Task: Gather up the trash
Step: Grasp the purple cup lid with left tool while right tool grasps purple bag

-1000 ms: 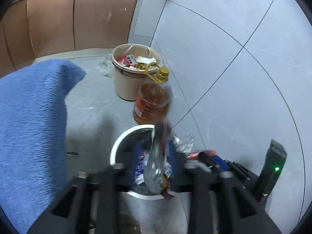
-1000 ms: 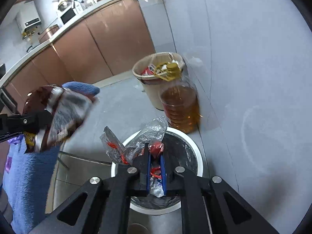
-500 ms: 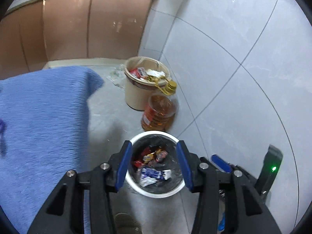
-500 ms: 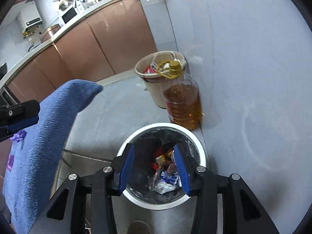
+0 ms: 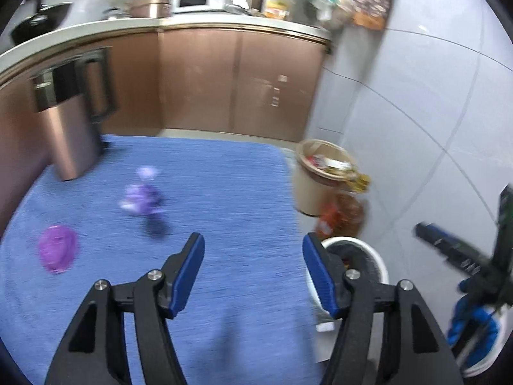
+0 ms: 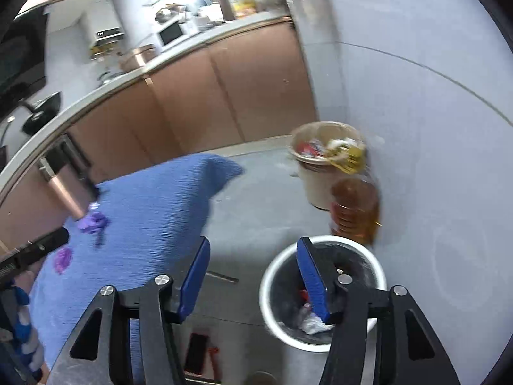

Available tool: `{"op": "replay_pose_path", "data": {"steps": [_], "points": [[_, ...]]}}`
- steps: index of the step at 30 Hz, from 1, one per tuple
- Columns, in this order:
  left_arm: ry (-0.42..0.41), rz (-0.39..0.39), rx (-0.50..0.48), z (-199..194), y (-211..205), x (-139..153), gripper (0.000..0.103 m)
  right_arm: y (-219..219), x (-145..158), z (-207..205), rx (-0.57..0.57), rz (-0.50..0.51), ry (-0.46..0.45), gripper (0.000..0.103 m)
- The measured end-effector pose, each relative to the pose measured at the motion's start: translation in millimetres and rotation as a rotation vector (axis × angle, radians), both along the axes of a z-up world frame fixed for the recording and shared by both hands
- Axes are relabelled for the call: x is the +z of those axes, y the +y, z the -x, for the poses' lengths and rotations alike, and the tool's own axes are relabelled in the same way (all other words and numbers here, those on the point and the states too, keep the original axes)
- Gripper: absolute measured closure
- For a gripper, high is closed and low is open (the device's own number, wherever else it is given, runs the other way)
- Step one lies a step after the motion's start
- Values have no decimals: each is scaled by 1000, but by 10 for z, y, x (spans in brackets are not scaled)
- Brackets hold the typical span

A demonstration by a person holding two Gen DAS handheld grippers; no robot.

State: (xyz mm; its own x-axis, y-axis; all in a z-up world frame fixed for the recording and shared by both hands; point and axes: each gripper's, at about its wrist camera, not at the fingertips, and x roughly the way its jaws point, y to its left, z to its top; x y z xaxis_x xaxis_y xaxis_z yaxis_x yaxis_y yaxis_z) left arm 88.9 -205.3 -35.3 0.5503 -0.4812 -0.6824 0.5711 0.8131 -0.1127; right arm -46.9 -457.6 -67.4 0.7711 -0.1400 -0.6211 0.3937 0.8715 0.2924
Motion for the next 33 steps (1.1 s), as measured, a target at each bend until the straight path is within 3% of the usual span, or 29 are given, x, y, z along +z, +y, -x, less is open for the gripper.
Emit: {"op": "replay_pose_path", "data": {"steps": [6,10,14,20,26,33], "points": [[-32,-59,187,-416,896,-151,38,500,235,-485,145,22,-22,24],[-17,-92,336,-814,1419,-345,38,874,283,-920,249,27,-10,19],[23,-110,407,-1160,1684,-564,38,1234,238,-1346,341,52,15,16],[84,-140,415,-1571,1775,-895,38,1634,23,-1939,455,48,63,15],[96,-140,392,-1756,1788,-1065,29,1804,-251,-2454,500,10,112,15],[87,-122,385,-1835,1783,-1081,27,1966,-501,-2897,531,-40,126,15]]}}
